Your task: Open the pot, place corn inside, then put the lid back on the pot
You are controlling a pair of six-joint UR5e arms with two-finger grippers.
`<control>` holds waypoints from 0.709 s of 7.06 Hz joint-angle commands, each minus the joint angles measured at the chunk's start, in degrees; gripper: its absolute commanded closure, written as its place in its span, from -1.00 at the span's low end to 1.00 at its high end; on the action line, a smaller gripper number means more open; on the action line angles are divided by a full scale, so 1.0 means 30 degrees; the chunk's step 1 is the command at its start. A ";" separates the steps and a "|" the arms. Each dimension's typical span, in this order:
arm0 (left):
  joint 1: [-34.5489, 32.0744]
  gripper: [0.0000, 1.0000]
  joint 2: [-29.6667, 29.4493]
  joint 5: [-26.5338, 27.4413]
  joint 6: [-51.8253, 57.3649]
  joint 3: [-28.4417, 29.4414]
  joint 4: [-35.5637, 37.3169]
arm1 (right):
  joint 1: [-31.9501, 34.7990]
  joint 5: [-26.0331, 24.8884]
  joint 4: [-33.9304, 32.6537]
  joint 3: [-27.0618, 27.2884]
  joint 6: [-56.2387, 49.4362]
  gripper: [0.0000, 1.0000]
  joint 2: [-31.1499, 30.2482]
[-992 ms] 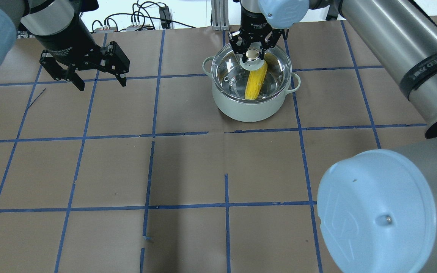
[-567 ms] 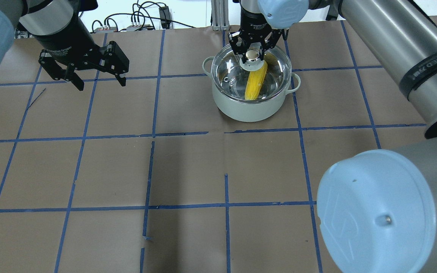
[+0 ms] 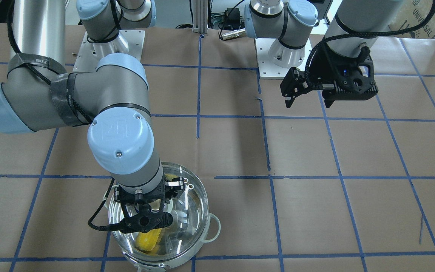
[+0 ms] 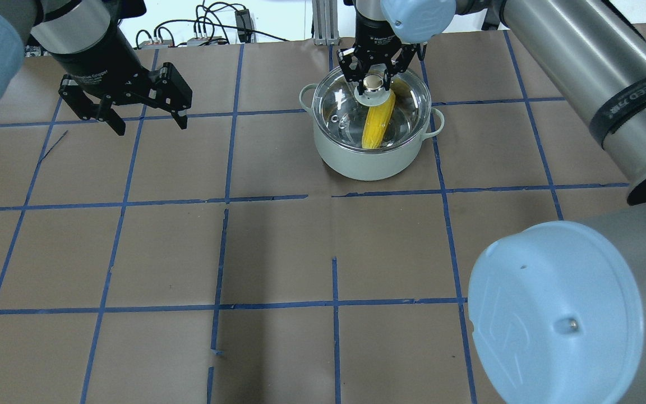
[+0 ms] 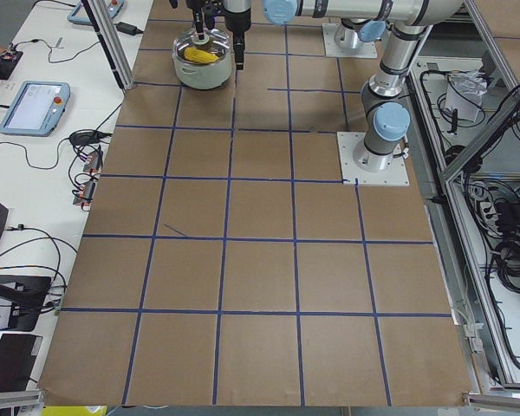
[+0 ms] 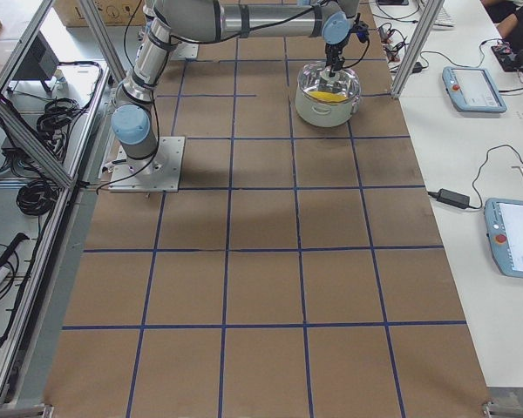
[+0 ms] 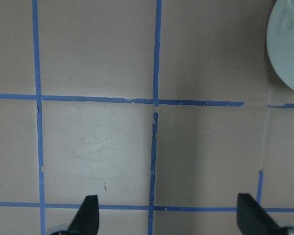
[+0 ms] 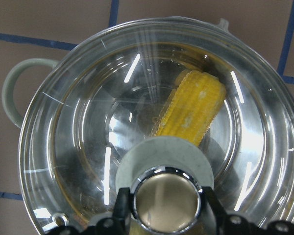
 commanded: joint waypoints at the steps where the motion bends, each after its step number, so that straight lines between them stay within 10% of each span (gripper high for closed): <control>1: 0.0019 -1.00 -0.0002 0.0010 0.0000 -0.0007 -0.0001 | -0.0026 0.0024 0.0085 -0.0051 0.0023 0.17 0.0000; 2: -0.0010 -1.00 -0.0002 0.0010 0.0000 -0.0007 -0.0001 | -0.0026 0.0053 0.0085 -0.0051 0.0023 -0.31 0.0000; 5: 0.0019 -1.00 -0.0002 0.0010 0.0000 0.0051 -0.0001 | -0.0026 0.0053 0.0085 -0.0168 0.0052 -0.54 0.0000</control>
